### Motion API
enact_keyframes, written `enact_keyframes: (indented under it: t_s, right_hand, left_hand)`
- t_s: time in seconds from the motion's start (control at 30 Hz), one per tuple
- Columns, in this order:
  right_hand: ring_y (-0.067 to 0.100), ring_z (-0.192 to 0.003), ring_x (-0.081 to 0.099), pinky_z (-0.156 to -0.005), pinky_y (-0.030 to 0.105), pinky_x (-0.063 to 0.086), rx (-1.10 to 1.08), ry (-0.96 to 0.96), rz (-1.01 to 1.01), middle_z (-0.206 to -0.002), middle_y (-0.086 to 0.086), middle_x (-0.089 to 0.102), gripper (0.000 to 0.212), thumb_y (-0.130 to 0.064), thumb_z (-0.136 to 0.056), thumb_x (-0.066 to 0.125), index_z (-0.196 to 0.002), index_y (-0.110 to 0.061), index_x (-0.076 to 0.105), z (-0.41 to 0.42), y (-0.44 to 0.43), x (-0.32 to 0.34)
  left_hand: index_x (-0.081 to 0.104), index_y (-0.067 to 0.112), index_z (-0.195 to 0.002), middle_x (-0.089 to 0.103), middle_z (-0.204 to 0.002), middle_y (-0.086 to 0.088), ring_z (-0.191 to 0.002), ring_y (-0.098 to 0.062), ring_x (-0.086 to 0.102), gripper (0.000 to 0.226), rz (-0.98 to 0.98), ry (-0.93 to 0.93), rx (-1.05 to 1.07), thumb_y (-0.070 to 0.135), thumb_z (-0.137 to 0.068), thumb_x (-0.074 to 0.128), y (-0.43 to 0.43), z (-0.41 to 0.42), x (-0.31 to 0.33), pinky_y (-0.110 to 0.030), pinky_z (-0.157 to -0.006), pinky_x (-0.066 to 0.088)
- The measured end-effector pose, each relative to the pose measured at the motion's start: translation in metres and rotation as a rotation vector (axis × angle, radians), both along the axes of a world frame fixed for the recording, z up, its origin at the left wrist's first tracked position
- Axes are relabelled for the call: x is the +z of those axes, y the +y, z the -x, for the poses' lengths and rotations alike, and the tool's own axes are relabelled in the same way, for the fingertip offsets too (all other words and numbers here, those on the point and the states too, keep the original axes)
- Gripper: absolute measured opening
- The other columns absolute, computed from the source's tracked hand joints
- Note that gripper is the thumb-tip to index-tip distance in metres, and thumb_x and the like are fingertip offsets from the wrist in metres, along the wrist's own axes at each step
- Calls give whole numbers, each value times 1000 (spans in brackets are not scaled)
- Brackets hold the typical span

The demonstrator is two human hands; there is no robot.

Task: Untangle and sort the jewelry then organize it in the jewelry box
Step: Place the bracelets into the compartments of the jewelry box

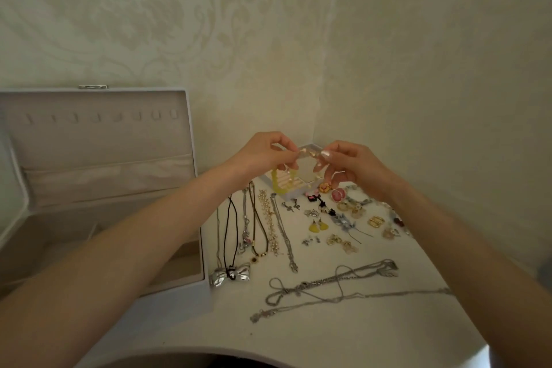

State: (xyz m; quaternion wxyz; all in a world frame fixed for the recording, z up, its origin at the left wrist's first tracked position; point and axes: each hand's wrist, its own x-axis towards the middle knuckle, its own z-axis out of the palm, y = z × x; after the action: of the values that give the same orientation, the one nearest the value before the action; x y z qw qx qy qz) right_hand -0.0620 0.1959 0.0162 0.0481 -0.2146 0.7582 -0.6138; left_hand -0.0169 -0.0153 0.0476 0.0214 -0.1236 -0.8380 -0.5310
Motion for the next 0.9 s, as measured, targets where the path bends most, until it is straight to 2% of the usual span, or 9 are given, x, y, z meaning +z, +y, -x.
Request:
enact_keyframes:
  t_s: [0.07,0.17,0.23,0.37,0.5,0.67,0.73,0.83,0.9]
  right_hand:
    - [19,-74,62,-63,28,53,-189,89,-157,-98,9,71,8,-15,-91,61,-95,-11,67,15,5,-9]
    - [22,-99,61,-85,34,49,-551,228,-741,-116,7,64,25,-3,-91,53,-110,-12,67,44,26,-32]
    - [28,-107,59,-86,34,46,-575,175,-1059,-121,12,60,27,-9,-91,55,-117,-7,63,56,38,-46]
    - [30,-98,62,-71,29,43,-568,85,-1191,-108,16,65,23,-21,-92,58,-104,-2,64,64,46,-57]
    - [26,-81,61,-65,27,42,-622,19,-1096,-92,11,66,18,-23,-86,66,-93,-7,62,67,53,-54]
    - [14,-72,54,-61,27,39,-630,66,-684,-74,3,65,12,-13,-82,68,-77,-12,57,55,57,-27]
    - [17,-73,56,-64,27,46,-617,71,-461,-73,3,63,13,-7,-81,67,-73,-12,58,49,55,-16]
    - [15,-59,62,-53,19,52,-548,-25,-77,-74,12,62,8,3,-85,59,-88,-4,60,42,50,-2]
    - [16,-58,62,-55,23,53,-408,-125,184,-78,14,63,26,4,-90,52,-114,-2,55,33,42,9]
  left_hand:
    - [64,12,-93,70,-74,0,-62,0,62,6,72,70,17,14,-88,65,-15,-2,3,-12,-64,48]
    - [63,17,-89,72,-73,2,-66,-4,66,4,192,178,42,16,-86,66,-39,-10,10,-24,-74,51]
    - [64,17,-89,72,-73,2,-66,-5,65,5,238,218,42,15,-86,67,-55,-18,15,-30,-76,51]
    - [64,14,-91,72,-75,-2,-69,-7,65,5,278,265,48,15,-86,66,-79,-33,18,-28,-76,49]
    - [64,15,-92,72,-75,1,-72,-10,67,6,288,275,53,16,-86,66,-87,-39,13,-27,-74,49]
    - [63,18,-89,72,-72,2,-70,-9,66,5,259,287,40,14,-86,65,-83,-37,7,-20,-67,47]
    - [62,22,-86,71,-70,5,-67,-3,64,8,253,292,29,14,-86,66,-79,-36,6,-12,-64,45]
    - [62,22,-86,72,-71,5,-70,-7,67,8,239,282,20,15,-86,66,-74,-34,4,-16,-68,48]
    - [62,22,-87,72,-72,4,-72,-8,68,8,223,275,26,14,-87,65,-73,-34,4,-19,-69,49]
